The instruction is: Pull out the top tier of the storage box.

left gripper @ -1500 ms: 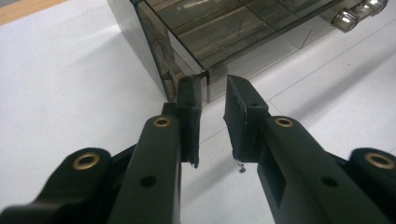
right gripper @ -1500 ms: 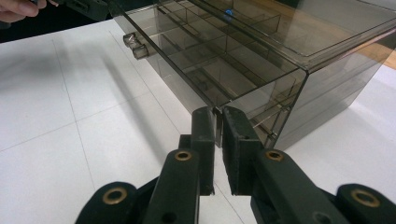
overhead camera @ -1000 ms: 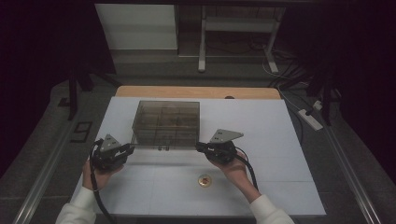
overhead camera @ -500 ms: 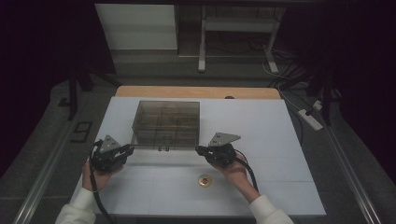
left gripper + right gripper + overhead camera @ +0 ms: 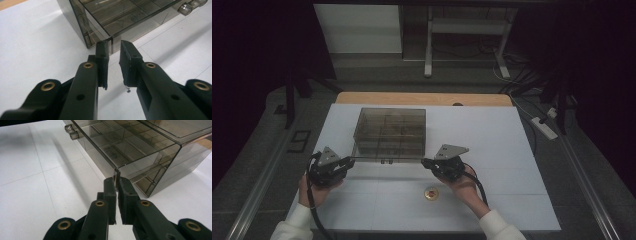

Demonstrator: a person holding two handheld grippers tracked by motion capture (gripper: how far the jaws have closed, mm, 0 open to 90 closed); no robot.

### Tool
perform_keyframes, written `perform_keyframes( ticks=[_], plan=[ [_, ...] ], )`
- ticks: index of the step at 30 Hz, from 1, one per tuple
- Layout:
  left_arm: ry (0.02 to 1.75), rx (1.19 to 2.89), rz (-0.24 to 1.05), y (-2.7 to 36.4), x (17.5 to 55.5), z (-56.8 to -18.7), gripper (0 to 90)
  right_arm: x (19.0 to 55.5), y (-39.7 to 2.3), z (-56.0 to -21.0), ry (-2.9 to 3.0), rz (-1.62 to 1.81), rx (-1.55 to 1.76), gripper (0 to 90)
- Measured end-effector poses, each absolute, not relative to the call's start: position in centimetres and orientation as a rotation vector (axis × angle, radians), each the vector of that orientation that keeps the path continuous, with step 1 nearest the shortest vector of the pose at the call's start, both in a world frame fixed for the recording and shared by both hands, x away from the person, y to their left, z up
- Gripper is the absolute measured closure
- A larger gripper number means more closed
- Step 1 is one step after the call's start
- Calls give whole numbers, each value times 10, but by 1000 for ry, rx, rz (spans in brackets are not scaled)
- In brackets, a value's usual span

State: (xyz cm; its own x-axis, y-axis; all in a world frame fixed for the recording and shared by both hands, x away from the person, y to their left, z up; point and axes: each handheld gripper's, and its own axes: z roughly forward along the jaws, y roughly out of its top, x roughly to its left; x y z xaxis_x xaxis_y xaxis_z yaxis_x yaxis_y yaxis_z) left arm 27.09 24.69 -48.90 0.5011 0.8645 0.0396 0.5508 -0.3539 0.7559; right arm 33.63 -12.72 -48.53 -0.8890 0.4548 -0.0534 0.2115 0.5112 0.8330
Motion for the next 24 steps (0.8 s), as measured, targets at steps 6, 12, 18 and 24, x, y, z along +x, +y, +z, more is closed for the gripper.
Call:
perform_keyframes(
  ticks=[6, 12, 18, 24],
  plan=[
    [1154, 2053, 580, 246, 269, -489, 759, 335, -127, -485, 2491, 1315, 561, 842],
    [1155, 2055, 581, 246, 268, -489, 759, 334, -127, -485, 2500, 1316, 560, 841],
    [1155, 2054, 581, 246, 266, -490, 759, 333, -128, -485, 2506, 1313, 560, 841],
    [1152, 2054, 582, 246, 265, -490, 758, 333, -128, -485, 2516, 1313, 562, 839]
  ],
)
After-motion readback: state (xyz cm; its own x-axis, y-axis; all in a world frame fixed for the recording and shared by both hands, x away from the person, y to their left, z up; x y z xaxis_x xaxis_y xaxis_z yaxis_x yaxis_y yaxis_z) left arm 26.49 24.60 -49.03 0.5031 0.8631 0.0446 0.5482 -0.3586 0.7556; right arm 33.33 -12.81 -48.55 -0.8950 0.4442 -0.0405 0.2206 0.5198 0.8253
